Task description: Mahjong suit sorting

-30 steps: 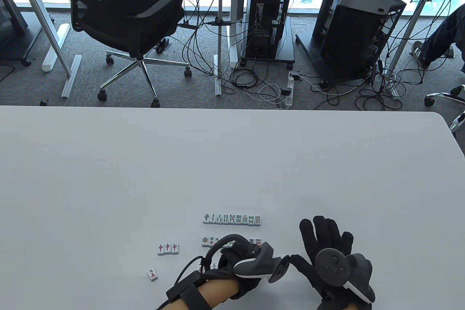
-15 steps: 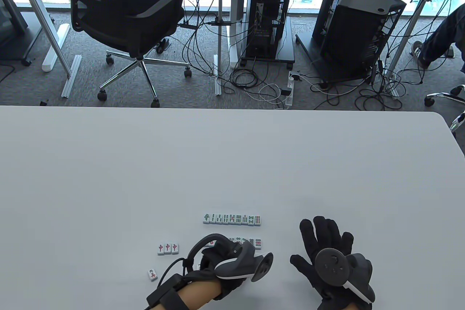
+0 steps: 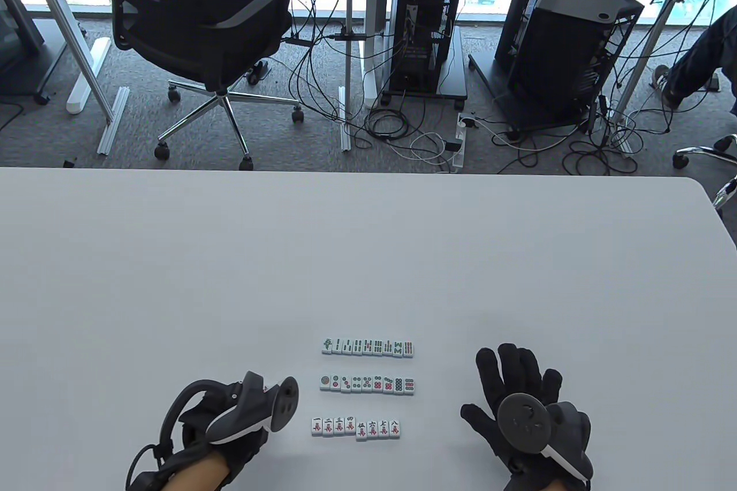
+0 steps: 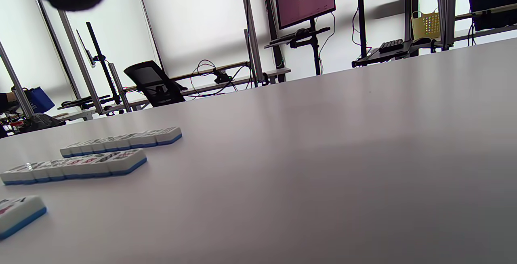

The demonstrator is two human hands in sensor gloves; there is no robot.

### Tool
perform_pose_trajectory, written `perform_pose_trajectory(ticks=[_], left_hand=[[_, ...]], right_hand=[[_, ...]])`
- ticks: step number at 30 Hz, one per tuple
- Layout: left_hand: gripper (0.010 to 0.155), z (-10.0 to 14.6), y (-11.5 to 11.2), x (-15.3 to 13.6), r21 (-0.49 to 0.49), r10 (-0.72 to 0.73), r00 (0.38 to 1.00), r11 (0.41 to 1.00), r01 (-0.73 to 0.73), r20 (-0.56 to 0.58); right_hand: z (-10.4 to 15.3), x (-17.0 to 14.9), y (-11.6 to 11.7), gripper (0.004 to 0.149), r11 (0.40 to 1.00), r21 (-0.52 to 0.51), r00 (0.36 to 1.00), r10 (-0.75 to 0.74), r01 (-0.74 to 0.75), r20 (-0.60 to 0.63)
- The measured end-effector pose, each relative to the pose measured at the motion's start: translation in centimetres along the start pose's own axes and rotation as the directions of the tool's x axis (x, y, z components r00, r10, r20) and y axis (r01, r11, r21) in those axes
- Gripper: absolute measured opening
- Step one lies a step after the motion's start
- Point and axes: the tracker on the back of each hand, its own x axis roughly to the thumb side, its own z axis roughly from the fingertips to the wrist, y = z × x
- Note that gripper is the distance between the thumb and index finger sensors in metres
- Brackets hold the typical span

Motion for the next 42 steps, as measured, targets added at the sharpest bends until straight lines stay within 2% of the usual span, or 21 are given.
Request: perform_pose_trajectory(ticks=[4, 9, 12, 17, 21, 27, 32, 37, 42], left_hand=[[0.068, -0.1, -1.8, -0.7, -0.029, 0.035, 0.999, 0.999, -0.036, -0.028], [0.069, -0.6, -3.3, 0.2, -0.052, 0.026, 0.999, 0.998, -0.027, -0.019], [0.065, -0.6, -3.5, 1.4, 0.013, -0.047, 0.999, 0.999, 0.048, -0.024], [0.064, -1.0, -2.9, 2.5, 0.000, -0.102, 0.995, 0.995, 0.102, 0.007], [0.063, -1.2, -1.3, 4.1, 0.001, -0.093, 0.994, 0.996, 0.093, 0.054], [0.063, -1.2, 3.6, 9.1, 0.182, -0.052, 0.982, 0.983, 0.019, 0.181], [0.063, -1.3, 6.3, 14.5, 0.268, -0.056, 0.948, 0.963, -0.032, 0.315], [0.063, -2.0, 7.1, 18.9, 0.294, -0.061, 0.915, 0.954, -0.064, 0.399], [0.063, -3.2, 6.4, 21.1, 0.271, -0.084, 0.908, 0.962, -0.033, 0.410]], right_hand=[[0.0, 0.1, 0.1, 0.082, 1.000, 0.008, 1.000, 0.009, -0.009, -0.004], [0.0, 0.0, 0.2, 0.082, 1.000, 0.019, 1.000, 0.010, -0.010, -0.014], [0.0, 0.1, 0.2, 0.082, 1.000, 0.016, 1.000, 0.008, -0.008, -0.012], [0.0, 0.1, 0.1, 0.082, 1.000, 0.010, 1.000, 0.004, -0.004, -0.002], [0.0, 0.1, 0.1, 0.082, 1.000, 0.002, 1.000, -0.001, 0.001, 0.008], [0.0, 0.1, 0.1, 0.082, 1.000, -0.004, 1.000, -0.005, 0.005, 0.011], [0.1, 0.0, 0.0, 0.082, 1.000, -0.014, 1.000, -0.012, 0.012, 0.013], [0.2, 0.0, -0.2, 0.082, 0.999, -0.032, 0.999, -0.023, 0.024, 0.024], [0.2, -0.1, -0.3, 0.082, 0.999, -0.034, 0.999, -0.033, 0.034, 0.021]])
